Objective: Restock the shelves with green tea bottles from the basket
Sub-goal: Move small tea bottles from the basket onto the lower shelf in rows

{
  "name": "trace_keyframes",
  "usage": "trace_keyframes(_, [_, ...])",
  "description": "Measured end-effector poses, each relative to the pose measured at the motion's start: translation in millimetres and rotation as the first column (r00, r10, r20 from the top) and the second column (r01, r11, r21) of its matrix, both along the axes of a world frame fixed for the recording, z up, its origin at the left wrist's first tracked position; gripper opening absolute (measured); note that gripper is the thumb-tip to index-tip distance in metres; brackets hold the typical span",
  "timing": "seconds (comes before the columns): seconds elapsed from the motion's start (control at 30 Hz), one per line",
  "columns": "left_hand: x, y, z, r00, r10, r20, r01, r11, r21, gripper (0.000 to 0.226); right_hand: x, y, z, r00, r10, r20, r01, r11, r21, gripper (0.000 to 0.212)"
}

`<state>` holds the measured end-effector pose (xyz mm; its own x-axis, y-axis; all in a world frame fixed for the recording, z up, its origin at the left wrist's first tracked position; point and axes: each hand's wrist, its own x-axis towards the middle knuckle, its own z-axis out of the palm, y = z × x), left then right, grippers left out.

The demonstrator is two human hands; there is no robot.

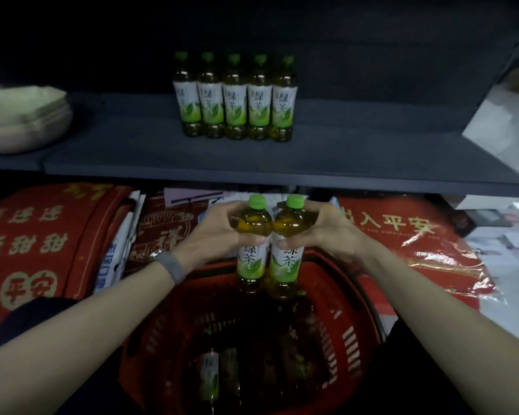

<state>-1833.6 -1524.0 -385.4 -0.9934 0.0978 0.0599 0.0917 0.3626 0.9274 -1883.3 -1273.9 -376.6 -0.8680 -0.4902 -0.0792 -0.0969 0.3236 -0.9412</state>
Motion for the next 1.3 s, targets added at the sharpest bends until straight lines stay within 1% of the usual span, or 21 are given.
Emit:
trace_keyframes(0.1, [-18.0, 8.0, 30.9, 0.992, 0.021, -0.126, -0.017, 0.999, 0.038, 0.055, -12.5, 8.1, 34.4, 0.989, -0.098, -0.11, 0.094, 0.995, -0.04, 0.083])
trace_keyframes(0.13, [-23.9, 11.0, 40.8, 0.986, 0.025, -0.167, -0.015, 0.998, 0.059, 0.054, -15.5, 10.4, 46.3, 0.982, -0.122, -0.146, 0.115, 0.992, -0.056, 0.083])
trace_keyframes(0.2, [-36.0, 18.9, 60.5, 0.97, 0.036, -0.241, -0.012, 0.995, 0.1, 0.054, -22.0, 14.0, 66.4, 0.964, -0.172, -0.203, 0.152, 0.982, -0.108, 0.074])
trace_keyframes(0.3, [-56.5, 30.5, 85.4, 0.948, 0.051, -0.315, -0.007, 0.99, 0.14, 0.057, -37.9, 20.5, 87.9, 0.938, -0.246, -0.243, 0.196, 0.957, -0.212, 0.063])
trace_keyframes(0.4, [-79.8, 39.3, 103.9, 0.928, 0.054, -0.369, -0.007, 0.992, 0.127, 0.059, -58.0, 27.9, 103.3, 0.926, -0.278, -0.254, 0.208, 0.941, -0.268, 0.067])
trace_keyframes(0.5, [-102.9, 47.7, 117.8, 0.925, 0.051, -0.376, -0.004, 0.992, 0.125, 0.065, -79.8, 32.8, 114.1, 0.911, -0.311, -0.271, 0.224, 0.925, -0.307, 0.068])
trace_keyframes(0.6, [-123.9, 58.5, 127.4, 0.93, 0.055, -0.364, -0.001, 0.989, 0.146, 0.066, -99.9, 36.4, 118.5, 0.905, -0.336, -0.26, 0.238, 0.908, -0.346, 0.067])
trace_keyframes(0.73, [-152.2, 68.8, 132.4, 0.932, 0.064, -0.356, -0.002, 0.985, 0.174, 0.055, -124.1, 43.1, 120.8, 0.906, -0.344, -0.246, 0.238, 0.895, -0.377, 0.07])
trace_keyframes(0.97, [-191.7, 80.2, 125.8, 0.925, 0.056, -0.375, 0.008, 0.986, 0.165, 0.049, -166.1, 47.6, 114.2, 0.893, -0.376, -0.247, 0.273, 0.889, -0.366, 0.082])
trace_keyframes(1.1, [-205.2, 85.4, 117.8, 0.918, 0.062, -0.391, 0.009, 0.984, 0.178, 0.051, -180.5, 49.0, 107.1, 0.889, -0.389, -0.243, 0.289, 0.886, -0.362, 0.079])
trace_keyframes(1.17, [-210.9, 85.3, 116.0, 0.919, 0.062, -0.39, 0.013, 0.982, 0.187, 0.054, -185.6, 49.6, 104.0, 0.893, -0.379, -0.244, 0.281, 0.891, -0.357, 0.081])
trace_keyframes(1.3, [-211.3, 81.4, 115.4, 0.922, 0.038, -0.386, 0.038, 0.982, 0.185, 0.052, -188.7, 46.7, 101.6, 0.897, -0.374, -0.237, 0.275, 0.89, -0.364, 0.079])
